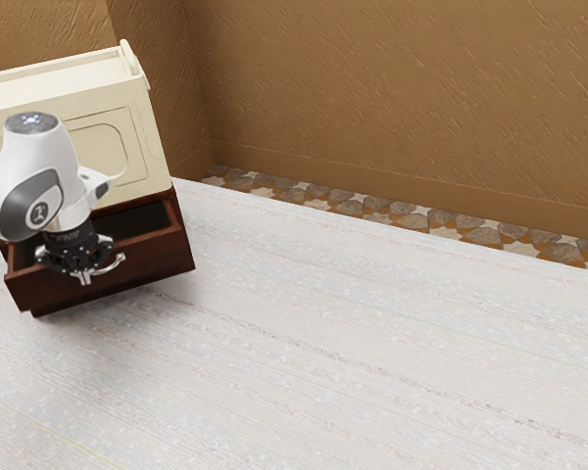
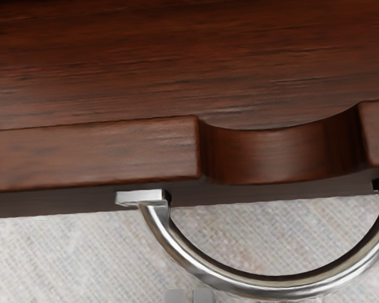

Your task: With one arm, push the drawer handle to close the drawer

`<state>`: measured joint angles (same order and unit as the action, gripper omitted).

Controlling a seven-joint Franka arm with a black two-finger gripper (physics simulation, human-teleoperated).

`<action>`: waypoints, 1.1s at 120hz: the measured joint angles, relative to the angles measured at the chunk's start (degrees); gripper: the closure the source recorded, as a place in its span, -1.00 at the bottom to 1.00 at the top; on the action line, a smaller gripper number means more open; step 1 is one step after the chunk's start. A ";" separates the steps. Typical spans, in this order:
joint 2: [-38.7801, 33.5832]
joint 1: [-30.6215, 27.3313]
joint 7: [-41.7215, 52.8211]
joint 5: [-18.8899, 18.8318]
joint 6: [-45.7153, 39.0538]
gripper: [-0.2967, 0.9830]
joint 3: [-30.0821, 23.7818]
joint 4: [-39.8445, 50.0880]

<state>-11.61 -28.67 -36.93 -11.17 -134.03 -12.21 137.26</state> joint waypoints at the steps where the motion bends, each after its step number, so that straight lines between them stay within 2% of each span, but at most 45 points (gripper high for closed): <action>1: 0.10 0.00 0.01 -0.11 0.00 0.69 0.06 -0.09; 49: 4.21 1.76 1.24 -2.83 0.04 0.69 2.61 -4.55; 65: 4.72 5.47 1.94 -3.44 0.10 0.69 6.71 -5.26; 88: 5.39 6.40 3.09 -3.72 0.12 0.69 9.05 -6.21; 132: 7.90 6.82 4.81 -3.90 -0.35 0.69 10.00 -7.82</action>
<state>-3.71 -21.84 -32.12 -15.07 -134.37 -2.20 129.44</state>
